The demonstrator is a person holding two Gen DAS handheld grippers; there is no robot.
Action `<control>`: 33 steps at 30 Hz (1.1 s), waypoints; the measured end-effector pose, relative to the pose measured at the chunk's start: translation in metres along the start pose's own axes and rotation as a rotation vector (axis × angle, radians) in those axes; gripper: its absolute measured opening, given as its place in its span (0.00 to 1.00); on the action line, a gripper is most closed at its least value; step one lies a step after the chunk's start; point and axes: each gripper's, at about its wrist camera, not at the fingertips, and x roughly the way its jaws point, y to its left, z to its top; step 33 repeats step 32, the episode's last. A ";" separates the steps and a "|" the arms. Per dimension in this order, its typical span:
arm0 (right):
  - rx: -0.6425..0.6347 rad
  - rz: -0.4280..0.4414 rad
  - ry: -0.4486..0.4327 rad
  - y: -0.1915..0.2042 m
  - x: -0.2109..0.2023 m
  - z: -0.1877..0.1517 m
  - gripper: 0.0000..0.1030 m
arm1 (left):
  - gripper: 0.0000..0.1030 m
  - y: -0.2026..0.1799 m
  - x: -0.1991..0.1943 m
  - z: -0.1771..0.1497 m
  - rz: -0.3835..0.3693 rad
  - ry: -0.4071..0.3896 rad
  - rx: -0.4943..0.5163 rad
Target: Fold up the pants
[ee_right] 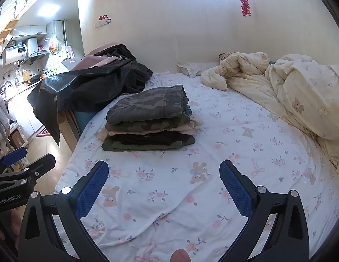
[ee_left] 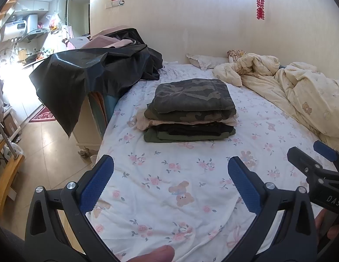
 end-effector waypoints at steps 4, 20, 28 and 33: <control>0.003 -0.001 0.004 -0.001 0.001 -0.001 1.00 | 1.00 0.000 -0.002 -0.001 0.001 -0.005 -0.003; 0.007 0.008 -0.006 0.002 0.001 -0.002 1.00 | 1.00 0.000 -0.003 0.001 -0.001 -0.008 -0.008; 0.012 0.007 -0.008 0.000 -0.001 -0.001 1.00 | 1.00 -0.001 -0.003 0.000 -0.004 -0.006 -0.009; 0.012 0.016 -0.015 0.001 -0.003 0.000 1.00 | 1.00 -0.001 -0.005 -0.001 0.000 -0.015 -0.006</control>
